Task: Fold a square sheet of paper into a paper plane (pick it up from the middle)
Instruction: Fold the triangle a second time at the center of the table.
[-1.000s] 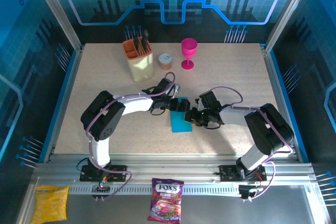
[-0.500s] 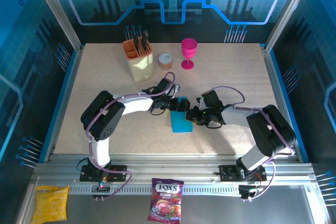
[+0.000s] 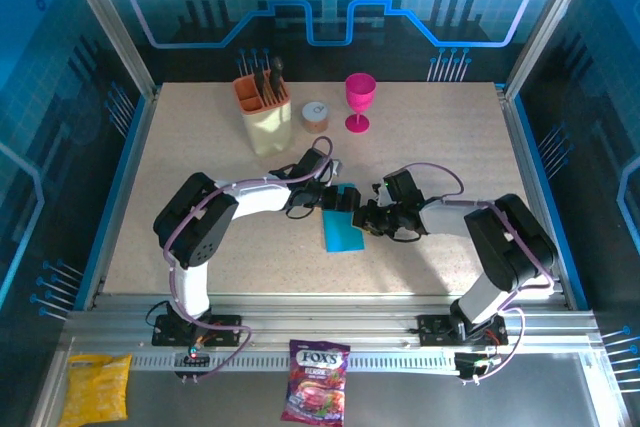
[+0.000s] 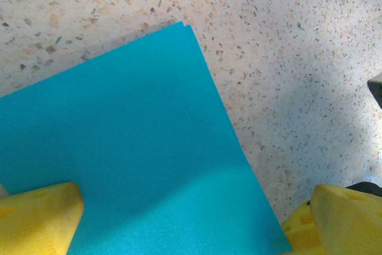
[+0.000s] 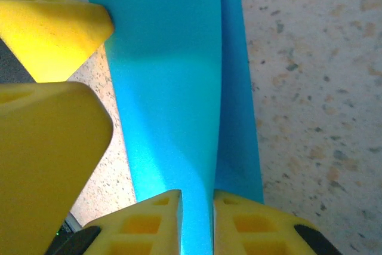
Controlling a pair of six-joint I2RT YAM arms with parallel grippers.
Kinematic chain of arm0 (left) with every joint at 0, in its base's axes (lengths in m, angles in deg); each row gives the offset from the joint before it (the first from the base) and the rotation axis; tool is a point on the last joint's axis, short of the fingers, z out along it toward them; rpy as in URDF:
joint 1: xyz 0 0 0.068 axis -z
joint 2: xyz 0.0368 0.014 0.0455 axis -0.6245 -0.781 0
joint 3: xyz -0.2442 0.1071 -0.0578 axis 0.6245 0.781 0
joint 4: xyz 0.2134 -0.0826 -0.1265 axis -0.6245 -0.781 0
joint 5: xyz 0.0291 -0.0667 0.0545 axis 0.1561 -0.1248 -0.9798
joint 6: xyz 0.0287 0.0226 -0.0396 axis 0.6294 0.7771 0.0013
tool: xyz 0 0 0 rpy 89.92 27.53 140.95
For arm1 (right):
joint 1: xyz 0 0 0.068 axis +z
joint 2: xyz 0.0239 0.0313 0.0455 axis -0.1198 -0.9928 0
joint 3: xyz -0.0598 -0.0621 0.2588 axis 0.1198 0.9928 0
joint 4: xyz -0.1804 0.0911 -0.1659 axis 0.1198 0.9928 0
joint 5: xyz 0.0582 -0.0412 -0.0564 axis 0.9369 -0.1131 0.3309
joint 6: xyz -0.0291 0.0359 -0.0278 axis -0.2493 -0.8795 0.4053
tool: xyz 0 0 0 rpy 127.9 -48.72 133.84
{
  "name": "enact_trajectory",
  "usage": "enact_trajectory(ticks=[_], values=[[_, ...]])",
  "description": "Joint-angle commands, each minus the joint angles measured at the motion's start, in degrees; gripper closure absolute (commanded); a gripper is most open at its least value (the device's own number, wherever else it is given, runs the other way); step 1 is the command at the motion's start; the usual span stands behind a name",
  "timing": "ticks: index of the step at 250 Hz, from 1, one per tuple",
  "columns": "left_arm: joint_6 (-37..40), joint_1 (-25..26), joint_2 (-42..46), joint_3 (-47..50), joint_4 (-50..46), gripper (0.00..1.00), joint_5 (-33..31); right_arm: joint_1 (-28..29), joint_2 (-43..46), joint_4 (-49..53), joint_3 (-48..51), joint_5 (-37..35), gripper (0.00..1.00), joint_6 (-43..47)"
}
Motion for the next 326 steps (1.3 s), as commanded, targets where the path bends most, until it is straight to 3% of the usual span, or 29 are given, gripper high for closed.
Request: enact_trajectory(ticks=[1, 43, 74, 113, 155, 199, 240, 326], values=[[1.0, 1.0, -0.9, 0.4, -5.6, 0.00, 3.4, -1.3, -0.9, -6.2, -2.1, 0.3, 0.87, -1.3], [0.8, -0.2, 2.1, 0.0, -6.6, 0.00, 2.1, -1.4, 0.2, -5.3, -1.6, -0.4, 0.95, -1.3], [0.7, -2.3, 7.9, 1.9, -6.5, 0.00, 1.2, -1.4, 0.5, -4.2, -1.3, -1.2, 0.97, -1.4], [3.3, -1.3, 14.8, 5.0, -8.8, 0.00, -0.5, -1.4, 0.9, -3.3, -1.1, -1.8, 0.98, -2.2], [6.6, 5.3, 19.1, 8.6, -10.9, 0.06, -5.6, -1.0, 2.3, -0.7, -0.9, -3.4, 0.98, -2.6], [7.1, 14.6, 21.6, 14.4, -7.4, 0.15, -18.1, -0.4, 3.7, 1.7, -0.9, -4.7, 0.98, -2.6], [8.1, 21.0, 22.1, 17.3, -1.7, 0.15, -28.0, 0.3, 4.0, 3.2, -0.9, -5.4, 0.98, -2.7], [11.6, 24.6, 15.0, 13.5, 4.1, 0.14, -29.6, 1.0, 3.2, 3.6, -1.4, -5.3, 0.97, -2.9]])
